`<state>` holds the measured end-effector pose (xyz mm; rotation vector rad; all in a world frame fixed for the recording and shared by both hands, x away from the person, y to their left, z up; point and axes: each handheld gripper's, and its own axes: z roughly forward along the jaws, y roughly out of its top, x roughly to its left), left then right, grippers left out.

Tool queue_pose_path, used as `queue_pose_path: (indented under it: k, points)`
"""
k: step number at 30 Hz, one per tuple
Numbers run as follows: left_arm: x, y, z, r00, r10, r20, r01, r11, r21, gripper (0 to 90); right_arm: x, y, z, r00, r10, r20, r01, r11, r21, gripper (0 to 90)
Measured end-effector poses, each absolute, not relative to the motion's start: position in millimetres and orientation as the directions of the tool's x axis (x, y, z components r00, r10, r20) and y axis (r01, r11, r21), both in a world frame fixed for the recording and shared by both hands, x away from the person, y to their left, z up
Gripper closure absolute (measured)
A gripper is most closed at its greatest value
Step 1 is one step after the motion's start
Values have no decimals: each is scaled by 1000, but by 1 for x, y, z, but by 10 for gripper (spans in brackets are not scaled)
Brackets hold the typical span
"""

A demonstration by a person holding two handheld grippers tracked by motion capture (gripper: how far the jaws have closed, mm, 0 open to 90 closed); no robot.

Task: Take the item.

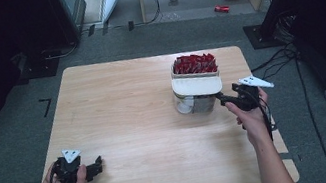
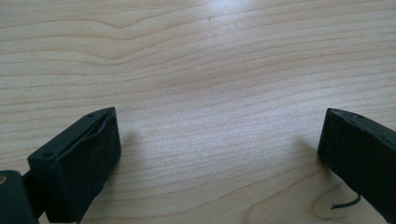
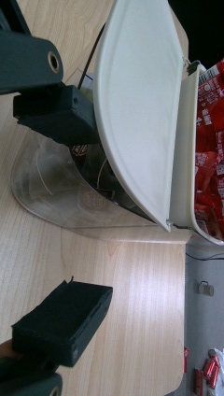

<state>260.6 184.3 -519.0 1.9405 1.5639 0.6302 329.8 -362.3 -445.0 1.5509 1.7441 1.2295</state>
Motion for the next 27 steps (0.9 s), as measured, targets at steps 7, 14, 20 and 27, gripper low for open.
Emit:
queue_pose_path:
  k: [7,14,20,27]
  points:
    - [261,184,-519,208,978,12,713,-160,683,0,325,-366,-446,-216,961,170,512,-37,858,229]
    - [261,184,-519,208,978,12,713,-160,683,0,319,-374,-454,-190,968,165,529,-41,848,231]
    - [261,184,-519,208,978,12,713,-160,683,0,317,-385,-456,-159,973,170,530,-61,846,235]
    - [261,184,-519,208,978,12,713,-160,683,0,317,-389,-445,-149,975,168,503,-72,862,250]
